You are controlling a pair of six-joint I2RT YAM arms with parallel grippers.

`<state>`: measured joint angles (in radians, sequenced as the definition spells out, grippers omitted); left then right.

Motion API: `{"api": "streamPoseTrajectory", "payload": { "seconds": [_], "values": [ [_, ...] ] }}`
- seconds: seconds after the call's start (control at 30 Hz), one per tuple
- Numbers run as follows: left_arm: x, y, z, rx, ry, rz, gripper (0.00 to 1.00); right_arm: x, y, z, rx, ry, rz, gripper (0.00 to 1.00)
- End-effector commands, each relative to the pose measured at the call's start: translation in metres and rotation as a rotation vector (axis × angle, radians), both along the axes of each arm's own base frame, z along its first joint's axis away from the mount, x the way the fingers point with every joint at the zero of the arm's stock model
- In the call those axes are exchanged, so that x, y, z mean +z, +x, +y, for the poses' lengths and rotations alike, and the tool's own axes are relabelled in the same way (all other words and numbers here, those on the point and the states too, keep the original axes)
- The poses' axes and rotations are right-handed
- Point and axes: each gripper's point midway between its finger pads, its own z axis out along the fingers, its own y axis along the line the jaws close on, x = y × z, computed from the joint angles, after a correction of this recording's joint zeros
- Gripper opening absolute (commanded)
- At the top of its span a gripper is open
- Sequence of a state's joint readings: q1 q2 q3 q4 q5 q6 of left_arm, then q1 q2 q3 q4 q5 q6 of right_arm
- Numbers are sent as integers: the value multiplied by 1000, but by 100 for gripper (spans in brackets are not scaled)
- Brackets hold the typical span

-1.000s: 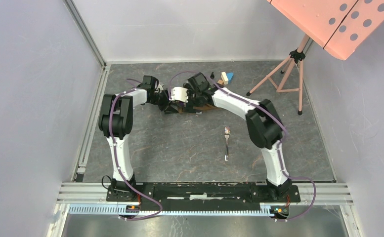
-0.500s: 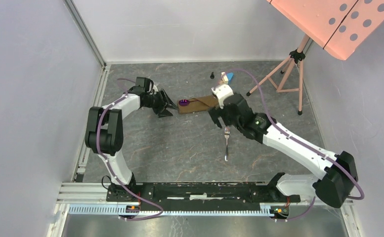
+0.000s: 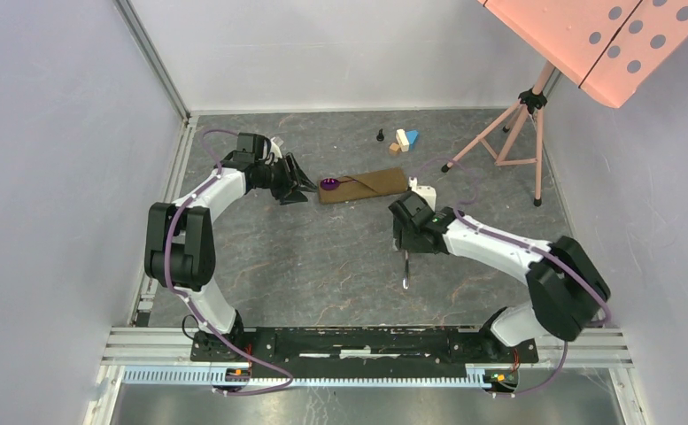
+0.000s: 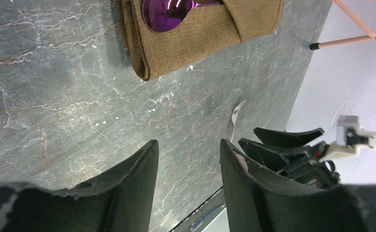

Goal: Fold the napkin into a case and place the utensils inside
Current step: Pick up the fork from the center of the board, then insert the fork into the folded napkin.

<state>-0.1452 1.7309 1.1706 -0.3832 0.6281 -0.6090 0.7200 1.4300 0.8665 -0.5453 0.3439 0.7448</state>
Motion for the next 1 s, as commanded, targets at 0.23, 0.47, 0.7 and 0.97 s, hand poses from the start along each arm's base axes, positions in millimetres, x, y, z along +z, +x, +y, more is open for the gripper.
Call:
{"api": "streamPoseTrajectory", "payload": {
  "seconds": [0.23,0.47,0.7,0.97],
  "values": [
    [19,0,1,-59,-3,-87,57,-40,-5,14,8,-28,97,41],
    [17,2,3,-52,1,-85,57,-49,-8,10,53,-96,85,0],
    [3,9,8,-34,23,-52,56,55,74,56,636,-270,-377,0],
    [-33,24,12,3,67,42,56,98,98,119,1314,-461,-684,0]
  ]
}}
